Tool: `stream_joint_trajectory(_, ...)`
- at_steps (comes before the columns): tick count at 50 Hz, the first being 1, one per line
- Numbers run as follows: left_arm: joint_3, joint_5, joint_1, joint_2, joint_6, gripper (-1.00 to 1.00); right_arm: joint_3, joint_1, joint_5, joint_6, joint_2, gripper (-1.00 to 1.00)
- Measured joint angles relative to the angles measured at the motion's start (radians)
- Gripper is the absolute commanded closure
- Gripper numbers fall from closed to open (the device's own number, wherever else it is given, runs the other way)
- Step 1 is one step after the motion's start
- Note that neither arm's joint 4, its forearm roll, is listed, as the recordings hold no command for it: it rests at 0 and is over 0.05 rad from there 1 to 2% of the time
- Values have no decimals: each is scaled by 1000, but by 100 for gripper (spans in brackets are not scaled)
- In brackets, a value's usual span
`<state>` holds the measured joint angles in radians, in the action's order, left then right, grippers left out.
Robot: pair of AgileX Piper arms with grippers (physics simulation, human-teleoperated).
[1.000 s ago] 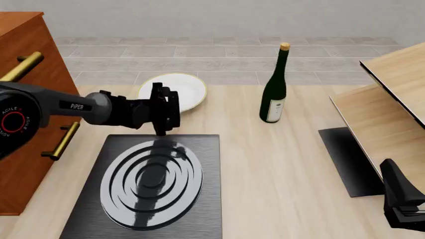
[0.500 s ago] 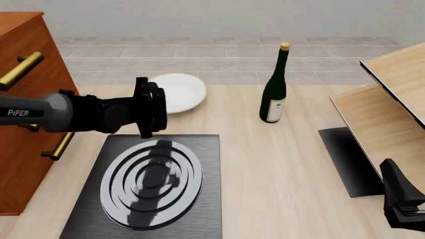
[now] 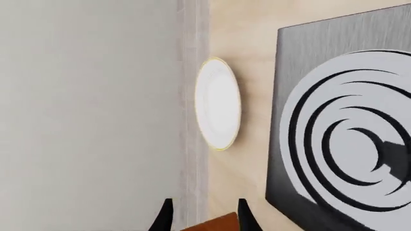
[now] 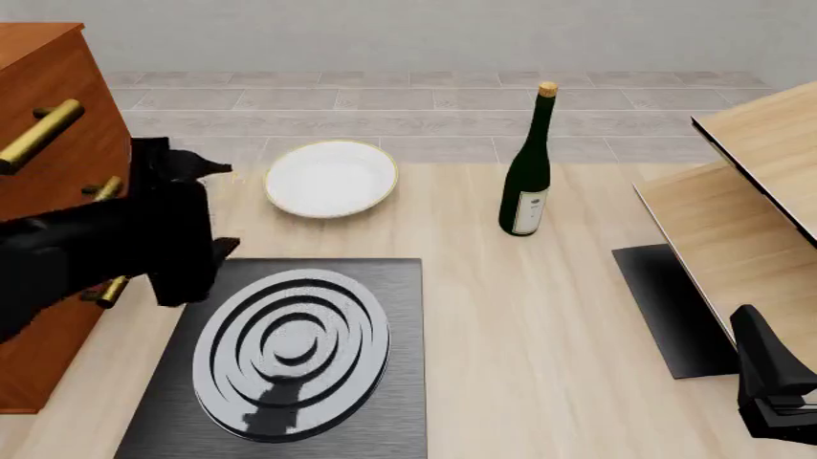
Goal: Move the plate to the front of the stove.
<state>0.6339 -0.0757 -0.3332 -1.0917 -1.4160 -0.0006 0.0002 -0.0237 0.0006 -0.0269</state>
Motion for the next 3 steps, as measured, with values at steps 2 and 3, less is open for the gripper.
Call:
stream_joint_trajectory(2, -24, -46, -4, 85, -10, -100, 0, 0, 0, 0, 0, -100)
stream_joint_trajectory(3, -35, -72, -7, 129, -13, -100, 0, 0, 0, 0, 0, -100)
